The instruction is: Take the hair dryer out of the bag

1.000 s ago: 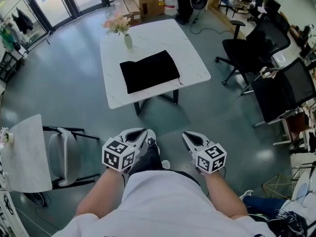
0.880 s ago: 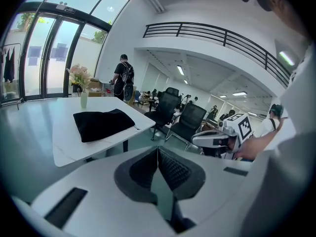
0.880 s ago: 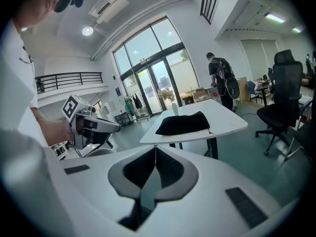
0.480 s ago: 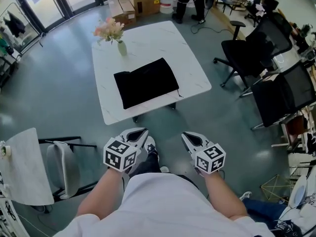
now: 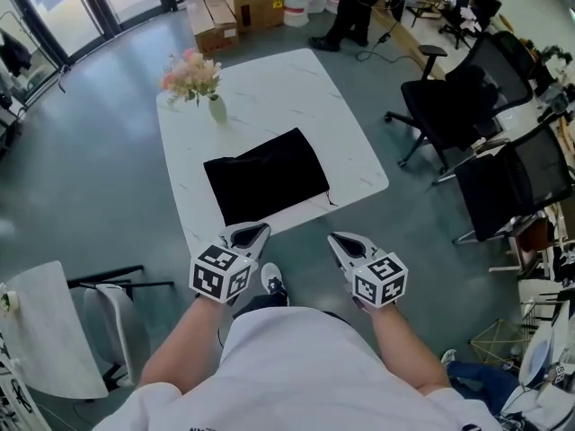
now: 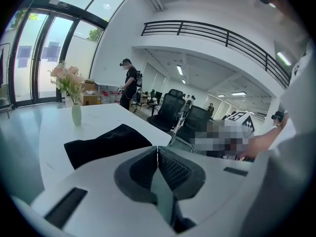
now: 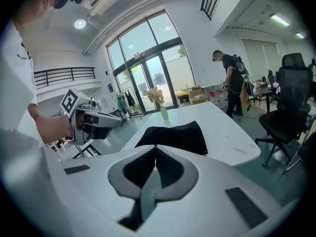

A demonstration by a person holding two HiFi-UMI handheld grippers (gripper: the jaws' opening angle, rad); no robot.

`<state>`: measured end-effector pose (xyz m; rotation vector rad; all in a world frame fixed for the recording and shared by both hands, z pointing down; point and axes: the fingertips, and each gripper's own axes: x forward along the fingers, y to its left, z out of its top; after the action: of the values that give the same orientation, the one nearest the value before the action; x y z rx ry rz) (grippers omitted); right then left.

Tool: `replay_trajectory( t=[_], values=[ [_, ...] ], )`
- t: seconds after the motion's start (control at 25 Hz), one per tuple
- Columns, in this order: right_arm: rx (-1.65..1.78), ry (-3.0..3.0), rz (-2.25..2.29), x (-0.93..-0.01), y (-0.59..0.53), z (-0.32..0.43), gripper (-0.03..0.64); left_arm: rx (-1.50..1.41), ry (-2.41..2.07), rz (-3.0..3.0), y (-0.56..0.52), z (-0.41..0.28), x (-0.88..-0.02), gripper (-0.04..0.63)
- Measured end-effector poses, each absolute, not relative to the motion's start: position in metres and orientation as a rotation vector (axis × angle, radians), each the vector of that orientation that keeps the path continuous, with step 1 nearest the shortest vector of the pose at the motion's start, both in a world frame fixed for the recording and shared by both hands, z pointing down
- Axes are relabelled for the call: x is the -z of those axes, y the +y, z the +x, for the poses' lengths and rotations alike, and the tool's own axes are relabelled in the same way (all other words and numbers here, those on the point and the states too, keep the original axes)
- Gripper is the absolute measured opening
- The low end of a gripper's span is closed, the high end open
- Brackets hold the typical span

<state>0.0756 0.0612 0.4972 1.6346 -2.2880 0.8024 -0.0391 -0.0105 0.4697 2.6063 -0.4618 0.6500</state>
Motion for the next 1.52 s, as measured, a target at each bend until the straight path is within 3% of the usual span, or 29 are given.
replay_trajectory(
  t=[1.08, 1.52],
  values=[
    [-0.727, -2.282, 1.414, -0.514, -0.073, 0.091, 0.017, -0.641, -0.596, 2.536, -0.132, -0.046, -0.497, 0.018],
    [-0.719, -2.374, 1.139, -0.536, -0.149, 0.145, 0.017, -0.766, -0.744, 2.472, -0.172, 0.019, -0.523, 0.018]
  ],
)
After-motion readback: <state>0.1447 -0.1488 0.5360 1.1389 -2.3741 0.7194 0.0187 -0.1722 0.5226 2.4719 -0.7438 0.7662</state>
